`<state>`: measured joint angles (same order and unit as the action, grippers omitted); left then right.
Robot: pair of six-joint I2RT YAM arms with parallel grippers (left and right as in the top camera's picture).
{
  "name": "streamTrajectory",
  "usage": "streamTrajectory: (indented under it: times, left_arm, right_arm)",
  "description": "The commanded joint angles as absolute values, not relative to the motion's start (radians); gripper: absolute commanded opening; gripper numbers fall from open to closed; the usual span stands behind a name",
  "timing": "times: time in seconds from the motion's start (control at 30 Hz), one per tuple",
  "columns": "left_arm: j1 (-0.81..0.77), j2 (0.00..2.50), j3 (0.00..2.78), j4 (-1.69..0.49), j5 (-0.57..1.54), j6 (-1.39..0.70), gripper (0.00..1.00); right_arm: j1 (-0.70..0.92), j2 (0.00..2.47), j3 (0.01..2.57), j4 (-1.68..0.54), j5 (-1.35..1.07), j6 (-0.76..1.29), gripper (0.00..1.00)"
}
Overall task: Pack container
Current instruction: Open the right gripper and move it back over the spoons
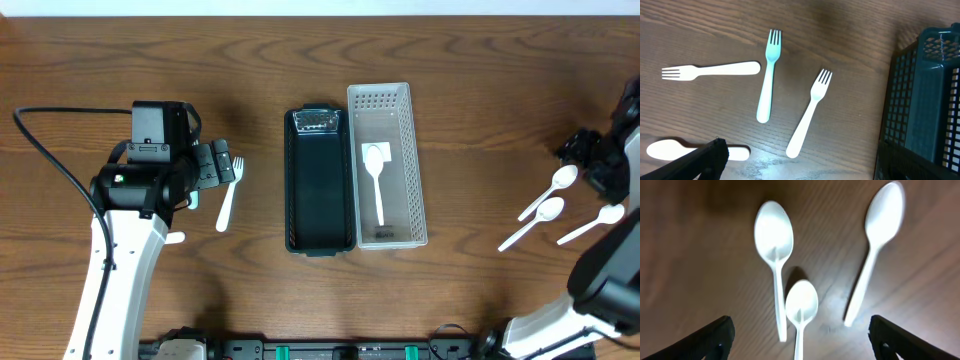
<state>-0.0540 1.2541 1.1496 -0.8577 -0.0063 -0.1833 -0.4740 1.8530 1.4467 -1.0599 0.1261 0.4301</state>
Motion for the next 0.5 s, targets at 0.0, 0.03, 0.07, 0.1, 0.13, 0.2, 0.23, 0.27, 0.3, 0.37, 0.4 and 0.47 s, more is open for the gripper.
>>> streamTrajectory:
  times: [0.0,0.03,0.07,0.1,0.13,0.2,0.23,0.27,0.3,0.37,0.4,0.47]
  left_arm:
    - [-0.05,1.256,1.168,-0.866,-0.008,-0.186,0.98]
    - [-0.05,1.256,1.168,-0.868,-0.008,-0.186,0.98]
    - [-0.05,1.256,1.168,-0.87,-0.008,-0.186,0.98]
    - [-0.05,1.256,1.168,-0.872,-0.008,-0.185,0.98]
    - [-0.05,1.256,1.168,-0.874,-0.008,-0.185,0.98]
    - [-0.05,1.256,1.168,-0.876,-0.008,-0.186,0.98]
    - [-0.05,1.256,1.168,-0.876,-0.008,-0.186,0.98]
    - [-0.05,1.256,1.168,-0.876,-0.008,-0.186,0.98]
    - [-0.05,1.256,1.168,-0.876,-0.008,-0.186,0.98]
    - [-0.05,1.256,1.168,-0.876,-0.008,-0.186,0.98]
    - [-0.05,1.256,1.168,-0.876,-0.008,-0.186,0.98]
    - [-0.05,1.256,1.168,-0.876,-0.008,-0.185,0.98]
  right_arm:
    - [-0.483,1.905,1.399,-1.016,0.097,0.384,0.89]
    - [-0.483,1.917,1.386,-1.001,0.097,0.38,0.89]
    - [-0.483,1.931,1.372,-0.983,0.095,0.378,0.89]
    - [-0.483,1.942,1.359,-0.965,0.086,0.367,0.89]
    - [-0.484,1.951,1.348,-0.947,0.075,0.356,0.89]
    - [-0.484,1.971,1.327,-0.912,0.054,0.342,0.89]
    - [-0.483,1.981,1.318,-0.899,0.047,0.341,0.88]
    - [-0.483,1.987,1.311,-0.888,0.039,0.337,0.89]
    - [-0.483,1.996,1.301,-0.871,0.031,0.327,0.88]
    - [-0.483,2.004,1.285,-0.844,0.017,0.316,0.88]
    - [-0.483,2.004,1.275,-0.831,0.018,0.316,0.89]
    - [-0.483,2.004,1.254,-0.802,0.014,0.307,0.89]
